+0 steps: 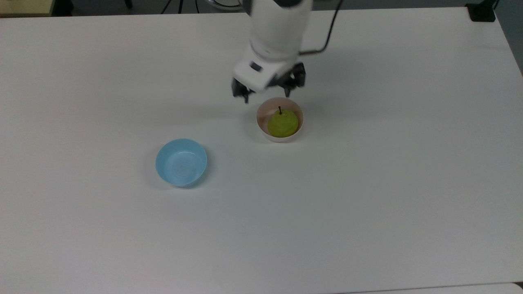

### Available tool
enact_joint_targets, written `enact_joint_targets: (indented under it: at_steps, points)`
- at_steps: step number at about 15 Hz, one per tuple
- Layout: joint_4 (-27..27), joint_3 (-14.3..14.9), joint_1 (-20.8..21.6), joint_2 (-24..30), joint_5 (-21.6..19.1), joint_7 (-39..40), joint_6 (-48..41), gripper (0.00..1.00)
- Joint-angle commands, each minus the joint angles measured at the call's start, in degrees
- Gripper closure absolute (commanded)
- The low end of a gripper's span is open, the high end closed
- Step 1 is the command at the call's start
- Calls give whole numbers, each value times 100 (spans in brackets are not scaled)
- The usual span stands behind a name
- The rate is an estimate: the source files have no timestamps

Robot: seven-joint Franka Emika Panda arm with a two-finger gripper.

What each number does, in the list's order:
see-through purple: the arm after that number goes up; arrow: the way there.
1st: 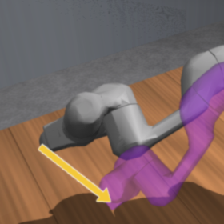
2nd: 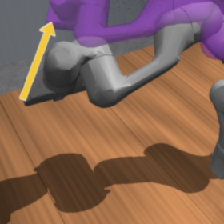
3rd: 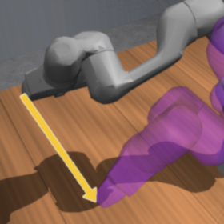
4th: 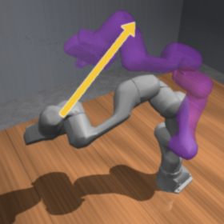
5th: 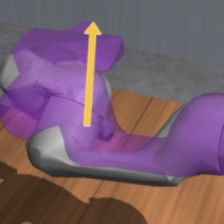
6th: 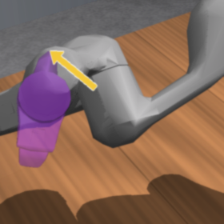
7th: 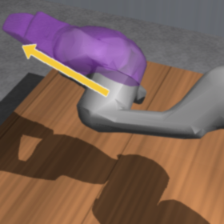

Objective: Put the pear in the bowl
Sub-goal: 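Open the gripper to release the pear and raise it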

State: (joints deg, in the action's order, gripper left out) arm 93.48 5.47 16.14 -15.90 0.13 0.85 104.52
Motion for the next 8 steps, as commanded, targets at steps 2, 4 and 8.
enact_joint_targets:
  at_steps: [2,4,8]
  points:
    - [162,-477,-1234,982,66,-164,-643,0]
    - [162,-486,-1577,1141,66,-164,-775,0]
    - [153,-433,-1755,1238,75,-269,-784,0]
